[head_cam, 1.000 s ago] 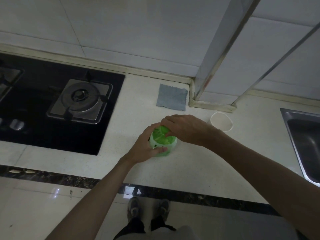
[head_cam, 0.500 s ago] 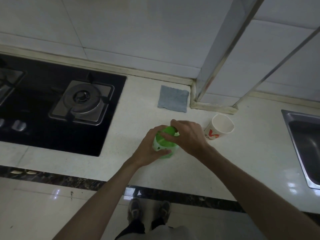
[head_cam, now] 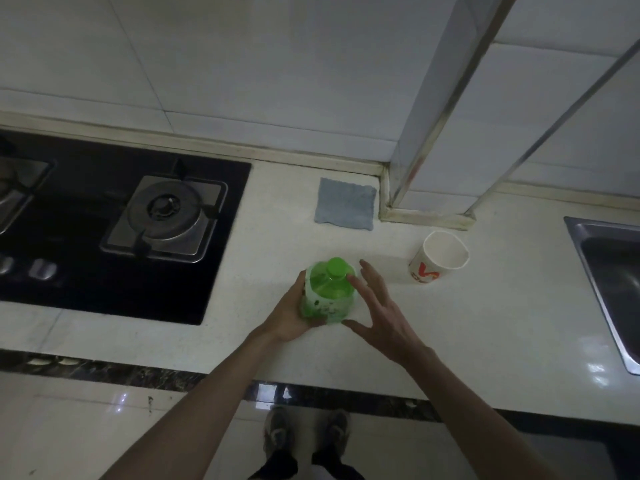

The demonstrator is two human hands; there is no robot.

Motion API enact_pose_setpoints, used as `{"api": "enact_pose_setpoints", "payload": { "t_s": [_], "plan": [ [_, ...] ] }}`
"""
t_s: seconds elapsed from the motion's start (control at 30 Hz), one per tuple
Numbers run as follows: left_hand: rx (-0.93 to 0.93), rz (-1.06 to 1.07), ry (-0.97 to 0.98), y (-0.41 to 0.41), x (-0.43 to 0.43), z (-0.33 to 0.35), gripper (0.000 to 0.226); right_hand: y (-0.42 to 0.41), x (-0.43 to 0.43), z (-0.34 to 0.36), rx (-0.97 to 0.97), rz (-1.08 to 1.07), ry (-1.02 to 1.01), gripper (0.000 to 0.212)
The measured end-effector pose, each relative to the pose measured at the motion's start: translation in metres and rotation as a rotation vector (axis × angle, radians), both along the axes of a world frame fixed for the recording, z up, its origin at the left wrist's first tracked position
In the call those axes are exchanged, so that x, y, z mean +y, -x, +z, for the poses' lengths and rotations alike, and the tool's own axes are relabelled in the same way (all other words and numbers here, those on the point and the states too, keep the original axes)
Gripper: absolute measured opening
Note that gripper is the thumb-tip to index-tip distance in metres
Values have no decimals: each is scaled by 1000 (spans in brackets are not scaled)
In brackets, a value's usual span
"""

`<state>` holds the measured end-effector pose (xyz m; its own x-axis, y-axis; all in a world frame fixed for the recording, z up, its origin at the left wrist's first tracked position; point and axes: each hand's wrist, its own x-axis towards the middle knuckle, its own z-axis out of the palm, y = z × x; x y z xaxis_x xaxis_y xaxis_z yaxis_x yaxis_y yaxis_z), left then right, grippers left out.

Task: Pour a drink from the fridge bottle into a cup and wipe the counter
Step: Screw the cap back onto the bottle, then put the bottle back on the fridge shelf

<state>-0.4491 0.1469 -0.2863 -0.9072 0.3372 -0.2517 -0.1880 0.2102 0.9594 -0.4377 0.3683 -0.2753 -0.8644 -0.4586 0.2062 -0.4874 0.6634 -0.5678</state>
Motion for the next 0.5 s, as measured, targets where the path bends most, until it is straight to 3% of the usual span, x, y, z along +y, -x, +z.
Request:
{"api": "enact_pose_setpoints", "payload": {
  "t_s": [0.27,0.5],
  "plan": [
    [34,14,-19,9,-15,22,96,11,-25,31,78,-26,166,83],
    [203,-70,-132,24,-36,122,95,28,-47,129,162,33,263,88]
  ]
}}
